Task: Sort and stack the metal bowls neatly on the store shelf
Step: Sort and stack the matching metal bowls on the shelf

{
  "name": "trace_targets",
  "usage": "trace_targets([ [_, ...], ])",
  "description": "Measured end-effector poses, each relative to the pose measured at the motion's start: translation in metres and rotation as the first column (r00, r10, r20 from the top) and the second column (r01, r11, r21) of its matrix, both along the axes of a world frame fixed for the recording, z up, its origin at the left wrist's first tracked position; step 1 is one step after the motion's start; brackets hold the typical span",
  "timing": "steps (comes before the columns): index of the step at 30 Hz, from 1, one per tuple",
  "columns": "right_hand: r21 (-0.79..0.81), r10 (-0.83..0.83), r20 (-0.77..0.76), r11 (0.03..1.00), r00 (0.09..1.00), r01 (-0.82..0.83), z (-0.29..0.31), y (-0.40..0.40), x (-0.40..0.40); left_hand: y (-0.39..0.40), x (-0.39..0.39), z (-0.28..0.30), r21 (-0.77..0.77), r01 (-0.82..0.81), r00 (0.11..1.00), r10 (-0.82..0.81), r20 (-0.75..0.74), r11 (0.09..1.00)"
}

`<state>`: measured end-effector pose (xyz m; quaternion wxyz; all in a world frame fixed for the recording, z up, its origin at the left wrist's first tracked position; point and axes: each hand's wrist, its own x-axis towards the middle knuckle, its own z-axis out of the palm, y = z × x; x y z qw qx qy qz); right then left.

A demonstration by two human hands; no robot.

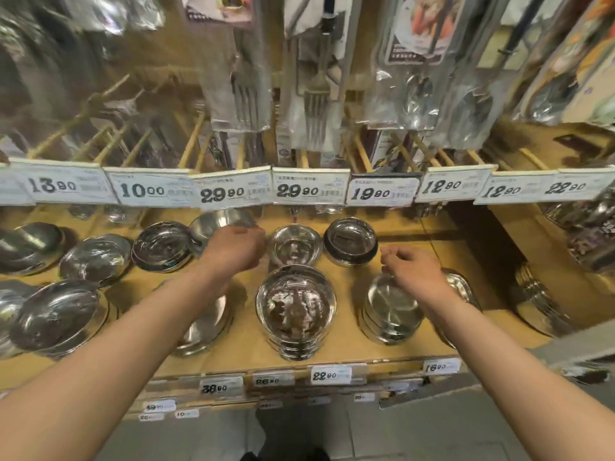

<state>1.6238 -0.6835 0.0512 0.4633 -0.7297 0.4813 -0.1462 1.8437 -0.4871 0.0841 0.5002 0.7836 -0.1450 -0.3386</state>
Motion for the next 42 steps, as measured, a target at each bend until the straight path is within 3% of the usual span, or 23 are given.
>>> trace_targets([
  [10, 0.084, 0.087, -0.163, 0.994, 0.983, -0.074, -0.041, -0.064, 0.045, 0.024, 0.018, -0.037, 0.08, -0.09, 0.995, 0.094, -0.039, 0.993],
  [14, 0.104, 0.112, -0.22, 0.99, 0.969, -0.091, -0.067, -0.1, 0.062, 0.024, 0.015, -0.04, 0.104, -0.217, 0.974, 0.222, -0.045, 0.971],
  [19, 0.1, 0.305, -0.392, 0.952, 0.868, -0.289, -0.091, -0.131, 0.08, 0.02, 0.004, -0.043, 0.095, -0.337, 0.936, 0.344, -0.078, 0.937],
  [24, 0.033, 0.264, -0.51, 0.957, 0.819, -0.288, -0.097, -0.135, 0.088, 0.024, -0.014, -0.046, 0.094, -0.431, 0.892, 0.439, -0.107, 0.897],
  [31, -0.001, 0.147, -0.433, 0.987, 0.889, -0.163, -0.08, -0.133, 0.087, 0.036, -0.02, -0.042, 0.082, -0.506, 0.852, 0.512, -0.109, 0.859],
  [34, 0.11, 0.119, -0.294, 0.99, 0.948, -0.091, -0.076, -0.136, 0.082, 0.041, -0.021, -0.038, 0.073, -0.489, 0.864, 0.494, -0.1, 0.869],
  [42, 0.198, -0.015, -0.125, 0.979, 0.992, 0.04, -0.031, -0.09, 0.054, 0.059, -0.022, -0.034, 0.019, -0.403, 0.905, 0.402, -0.141, 0.915],
])
